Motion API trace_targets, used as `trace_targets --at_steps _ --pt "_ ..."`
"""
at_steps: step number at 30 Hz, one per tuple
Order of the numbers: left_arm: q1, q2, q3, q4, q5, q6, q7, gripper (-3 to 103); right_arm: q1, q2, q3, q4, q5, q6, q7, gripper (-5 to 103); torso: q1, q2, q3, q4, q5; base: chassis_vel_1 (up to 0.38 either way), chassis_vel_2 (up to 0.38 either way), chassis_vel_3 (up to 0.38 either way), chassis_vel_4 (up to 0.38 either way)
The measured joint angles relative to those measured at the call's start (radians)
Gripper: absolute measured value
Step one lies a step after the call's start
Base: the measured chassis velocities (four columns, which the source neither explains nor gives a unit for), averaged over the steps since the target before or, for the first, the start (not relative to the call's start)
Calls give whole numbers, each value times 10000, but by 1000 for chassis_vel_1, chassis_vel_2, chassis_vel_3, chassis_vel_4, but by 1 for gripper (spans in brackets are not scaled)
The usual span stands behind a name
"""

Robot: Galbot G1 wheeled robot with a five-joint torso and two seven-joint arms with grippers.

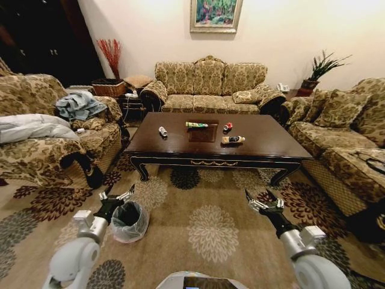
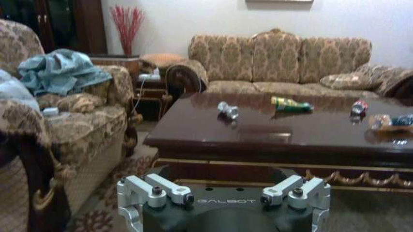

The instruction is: Move to the front of the table and place the trash on the table into the trash bin.

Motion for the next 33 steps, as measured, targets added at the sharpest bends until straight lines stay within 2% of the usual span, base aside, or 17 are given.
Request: trace_targets --at_steps 4,9,16,18,21,24,25,28,33 --pt "-117 168 13 491 3 -26 89 100 12 115 -171 -321 -512 281 -290 100 0 0 0 -1 0 0 0 0 0" --pt "-260 247 53 745 -128 -95 90 100 19 112 -238 -356 -346 336 -413 100 0 0 0 -1 0 0 0 0 0" --pt "-461 296 94 1412 -62 -545 -28 100 93 94 -254 -388 -231 287 -497 100 -1 0 -1 0 -2 -8 6 8 -6" --pt "-532 302 144 1607 -73 -924 -163 100 73 111 -271 -485 -247 371 -644 100 -1 0 -1 0 -1 -52 84 68 -58" --pt "-586 296 172 1719 -118 -1058 -233 100 88 121 -326 -611 -310 510 -661 100 -2 0 -1 -1 -1 -91 101 93 -99" --pt "-601 300 174 1818 -122 -1068 -234 100 124 115 -413 -689 -406 724 -464 100 -1 0 -1 0 1 -136 131 147 -144" --pt "-610 310 170 1882 -122 -1056 -220 100 86 98 -434 -572 -208 467 -273 100 0 -2 0 0 1 -139 168 186 -132" --pt "-625 343 138 1982 -138 -950 -108 100 68 94 -456 -448 -82 289 -81 100 7 -4 2 0 -2 -140 136 167 -126" --pt "-646 435 88 2382 -123 -709 76 100 32 160 -444 -543 -242 310 -195 100 11 -6 3 -1 0 -56 64 73 -70"
